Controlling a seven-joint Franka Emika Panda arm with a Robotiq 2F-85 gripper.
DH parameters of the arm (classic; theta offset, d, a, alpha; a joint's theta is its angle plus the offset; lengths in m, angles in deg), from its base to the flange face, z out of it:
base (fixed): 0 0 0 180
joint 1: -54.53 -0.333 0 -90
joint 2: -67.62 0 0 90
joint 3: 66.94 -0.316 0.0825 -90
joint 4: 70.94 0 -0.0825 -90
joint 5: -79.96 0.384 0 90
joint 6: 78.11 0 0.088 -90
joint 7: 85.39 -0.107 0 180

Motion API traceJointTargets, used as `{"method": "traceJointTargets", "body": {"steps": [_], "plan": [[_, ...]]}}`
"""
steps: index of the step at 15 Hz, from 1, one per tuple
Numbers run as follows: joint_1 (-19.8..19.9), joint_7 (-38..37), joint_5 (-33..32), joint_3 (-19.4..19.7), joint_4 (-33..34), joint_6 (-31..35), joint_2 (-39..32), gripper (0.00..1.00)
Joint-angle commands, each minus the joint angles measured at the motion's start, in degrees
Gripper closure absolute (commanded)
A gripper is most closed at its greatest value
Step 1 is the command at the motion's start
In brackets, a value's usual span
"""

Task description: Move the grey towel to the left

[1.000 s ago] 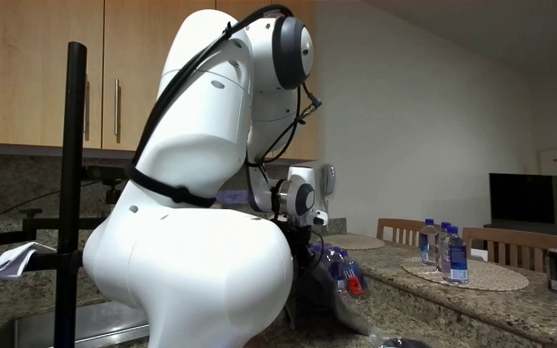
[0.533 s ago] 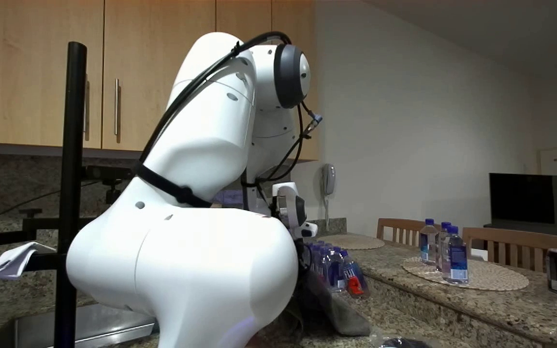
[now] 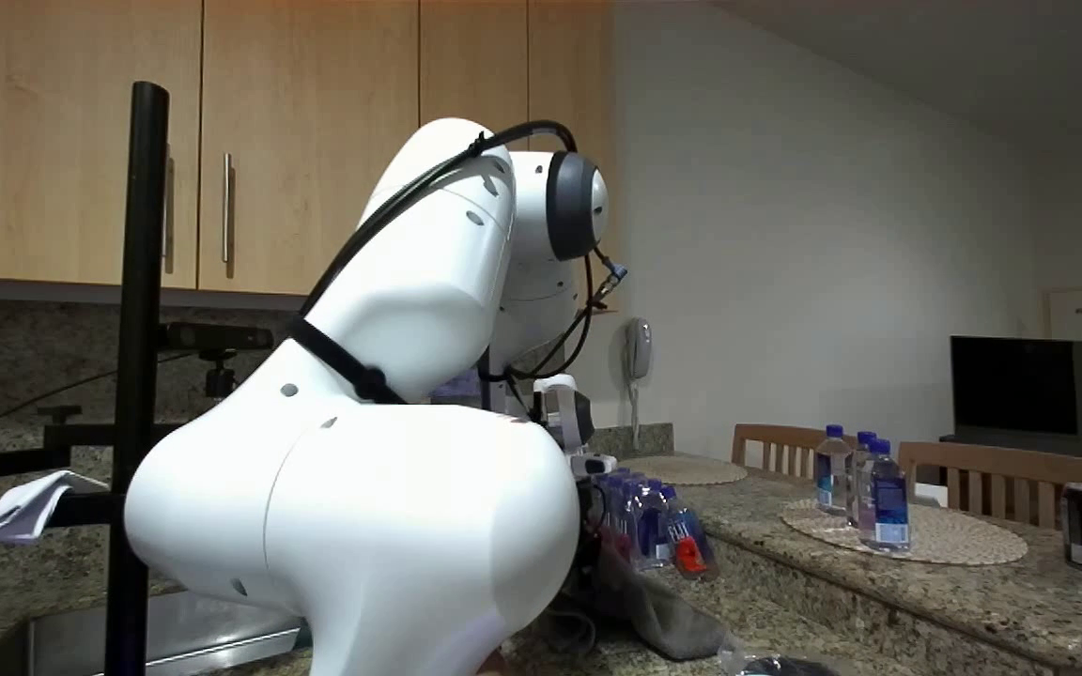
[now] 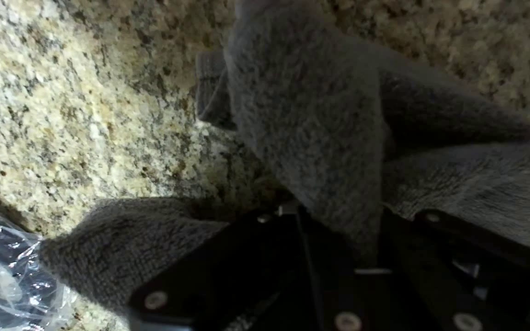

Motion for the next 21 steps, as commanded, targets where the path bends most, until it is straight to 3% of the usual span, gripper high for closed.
{"method": "traceJointTargets", "body": {"steps": [1,11,13,21], "plan": [[2.69,5.39,3.01,-1.65,6.64,-5.92,-3.64,0.91],[8.98,18.05,11.05,-2.10,13.93,-11.51,-8.87,0.92],[9.26,18.89,12.07,-1.87,14.40,-11.82,-9.18,0.62],[9.62,21.30,16.04,-3.13,16.15,-15.94,-7.75,0.12]]}}
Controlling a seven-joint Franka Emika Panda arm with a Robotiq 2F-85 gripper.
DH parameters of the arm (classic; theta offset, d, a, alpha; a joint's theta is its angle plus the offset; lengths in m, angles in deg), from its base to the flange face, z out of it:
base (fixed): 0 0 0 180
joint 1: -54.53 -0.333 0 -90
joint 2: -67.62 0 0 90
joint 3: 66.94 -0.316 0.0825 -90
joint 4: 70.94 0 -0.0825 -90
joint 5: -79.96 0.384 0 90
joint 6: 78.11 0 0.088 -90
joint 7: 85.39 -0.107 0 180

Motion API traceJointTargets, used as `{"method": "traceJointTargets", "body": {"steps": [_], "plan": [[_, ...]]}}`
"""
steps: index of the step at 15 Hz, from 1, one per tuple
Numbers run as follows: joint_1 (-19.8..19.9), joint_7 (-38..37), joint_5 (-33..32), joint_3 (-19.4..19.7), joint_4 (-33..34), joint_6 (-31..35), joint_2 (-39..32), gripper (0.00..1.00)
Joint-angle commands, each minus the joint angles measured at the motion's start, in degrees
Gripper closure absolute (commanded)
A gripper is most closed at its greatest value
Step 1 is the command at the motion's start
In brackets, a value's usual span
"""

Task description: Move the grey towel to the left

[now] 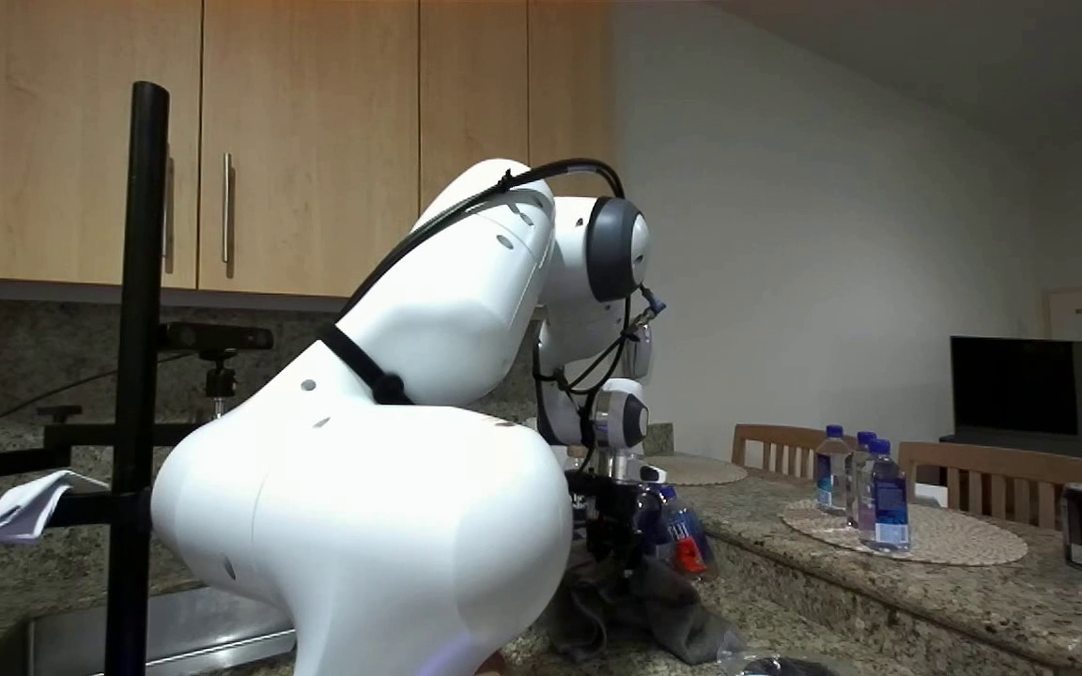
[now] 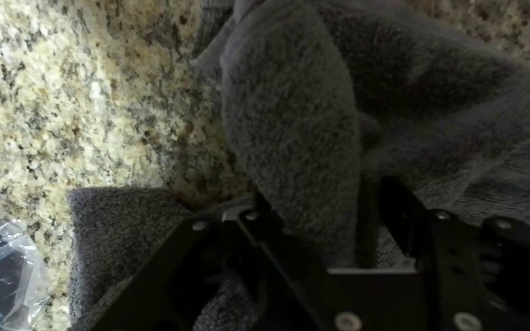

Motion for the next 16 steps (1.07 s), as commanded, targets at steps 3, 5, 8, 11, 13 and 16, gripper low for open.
{"method": "traceJointTargets", "body": {"steps": [3,5,8,11,13,16], "plan": [[0.67,3.18,3.51,-1.62,1.54,-4.38,3.07,0.00],[0.54,2.91,3.58,-1.84,1.81,-5.11,4.46,0.00],[0.55,1.98,3.64,-1.82,1.77,-7.04,6.67,0.00],[0.74,1.69,2.75,-1.25,1.46,-11.40,8.92,0.00],[1.17,2.15,2.52,-1.01,0.82,-13.08,10.40,0.00],[1.64,2.39,2.01,-0.54,-0.31,-14.16,11.84,0.00]]}}
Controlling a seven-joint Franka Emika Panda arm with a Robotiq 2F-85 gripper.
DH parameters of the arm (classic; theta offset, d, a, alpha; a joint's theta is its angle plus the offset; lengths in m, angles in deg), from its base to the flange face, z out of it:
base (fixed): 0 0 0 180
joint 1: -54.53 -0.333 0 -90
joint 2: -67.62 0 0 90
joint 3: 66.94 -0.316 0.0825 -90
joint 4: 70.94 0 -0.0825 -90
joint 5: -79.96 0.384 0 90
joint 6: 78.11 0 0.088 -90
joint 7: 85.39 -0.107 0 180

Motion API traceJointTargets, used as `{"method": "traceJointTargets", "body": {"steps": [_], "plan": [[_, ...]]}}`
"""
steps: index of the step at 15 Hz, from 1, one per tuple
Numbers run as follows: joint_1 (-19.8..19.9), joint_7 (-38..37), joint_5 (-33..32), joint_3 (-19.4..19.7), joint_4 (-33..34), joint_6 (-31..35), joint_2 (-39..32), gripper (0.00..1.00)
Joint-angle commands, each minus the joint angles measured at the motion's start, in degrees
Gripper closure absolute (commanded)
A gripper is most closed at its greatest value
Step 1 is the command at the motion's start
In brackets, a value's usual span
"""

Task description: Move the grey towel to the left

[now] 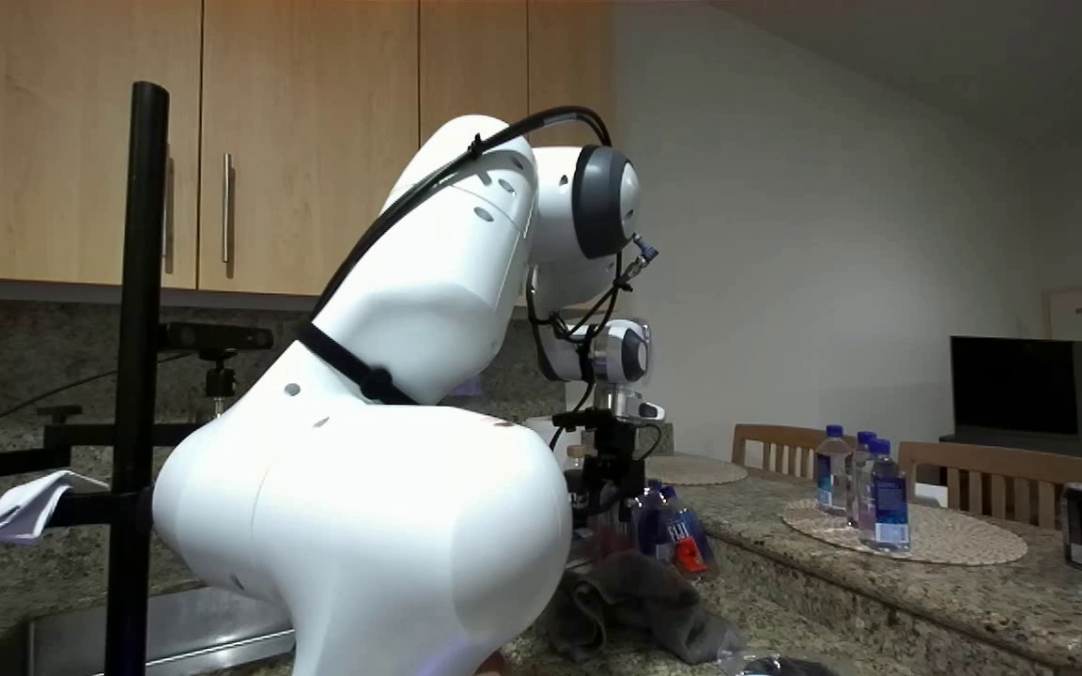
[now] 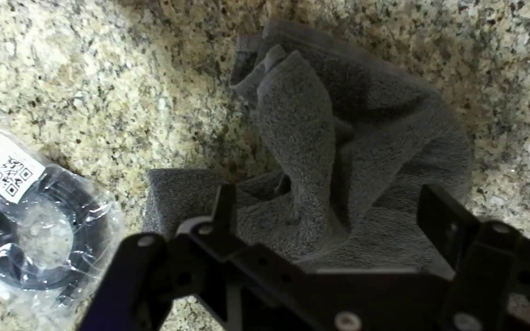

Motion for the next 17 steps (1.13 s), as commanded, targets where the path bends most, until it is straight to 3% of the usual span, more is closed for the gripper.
{"method": "traceJointTargets", "body": {"steps": [1,5,6,17], "plan": [[1.20,1.18,-0.20,0.29,-4.01,-0.74,3.62,0.00],[2.12,1.33,0.24,0.50,-6.95,-0.31,5.44,0.00],[1.33,-0.12,-0.21,0.46,-2.70,-0.76,2.04,0.00],[1.28,-0.12,-0.20,0.47,-2.56,-0.74,1.78,0.00]]}}
